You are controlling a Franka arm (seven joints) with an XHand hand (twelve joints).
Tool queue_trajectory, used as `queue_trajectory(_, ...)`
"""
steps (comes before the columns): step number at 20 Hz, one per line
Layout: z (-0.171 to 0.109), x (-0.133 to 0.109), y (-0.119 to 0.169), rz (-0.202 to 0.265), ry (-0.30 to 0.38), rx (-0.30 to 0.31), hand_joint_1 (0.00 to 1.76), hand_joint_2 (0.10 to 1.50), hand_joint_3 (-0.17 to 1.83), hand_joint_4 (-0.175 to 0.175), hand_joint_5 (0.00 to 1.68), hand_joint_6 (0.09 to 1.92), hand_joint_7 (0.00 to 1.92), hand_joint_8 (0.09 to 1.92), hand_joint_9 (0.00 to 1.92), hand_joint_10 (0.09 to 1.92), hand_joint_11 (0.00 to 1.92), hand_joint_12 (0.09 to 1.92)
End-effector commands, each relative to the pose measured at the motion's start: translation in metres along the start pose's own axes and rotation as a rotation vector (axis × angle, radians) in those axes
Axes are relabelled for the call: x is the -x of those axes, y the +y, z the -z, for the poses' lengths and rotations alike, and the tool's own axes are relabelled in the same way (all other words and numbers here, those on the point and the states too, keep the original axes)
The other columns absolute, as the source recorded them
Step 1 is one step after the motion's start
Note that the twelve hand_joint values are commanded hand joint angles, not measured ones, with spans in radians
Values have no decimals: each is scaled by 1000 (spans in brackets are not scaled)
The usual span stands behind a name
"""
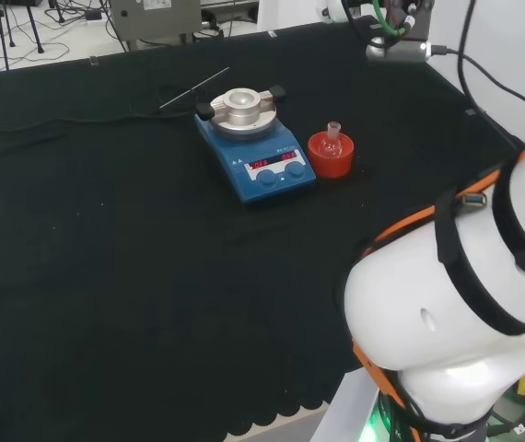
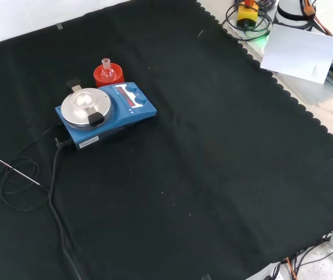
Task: Pick up the round-bottom flask.
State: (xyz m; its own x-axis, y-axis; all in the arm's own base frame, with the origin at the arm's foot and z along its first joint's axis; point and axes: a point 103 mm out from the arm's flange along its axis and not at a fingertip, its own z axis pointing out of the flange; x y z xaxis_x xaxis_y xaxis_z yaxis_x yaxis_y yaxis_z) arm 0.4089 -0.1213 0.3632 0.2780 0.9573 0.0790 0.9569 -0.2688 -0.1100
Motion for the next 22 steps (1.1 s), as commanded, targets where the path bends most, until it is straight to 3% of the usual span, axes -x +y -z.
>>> queue_trajectory(1,-42,41,86,-48,51,58,178,1315,189,-19,349,87,68,454,116,674,0,972)
queue_trajectory(8,-79,43,113,-60,62,26,198,1314,179,-26,360,87,75,466,133,685,0,1012)
queue_trajectory(14,-108,48,119,-68,72,23,226,1304,168,-35,377,87,86,483,147,695,0,1044)
queue_trajectory(16,-110,40,118,-70,61,27,237,1301,165,-38,384,87,93,492,158,701,0,1054)
queue_trajectory(22,-139,60,124,-77,101,26,312,1278,152,-45,424,87,136,537,215,726,0,1096)
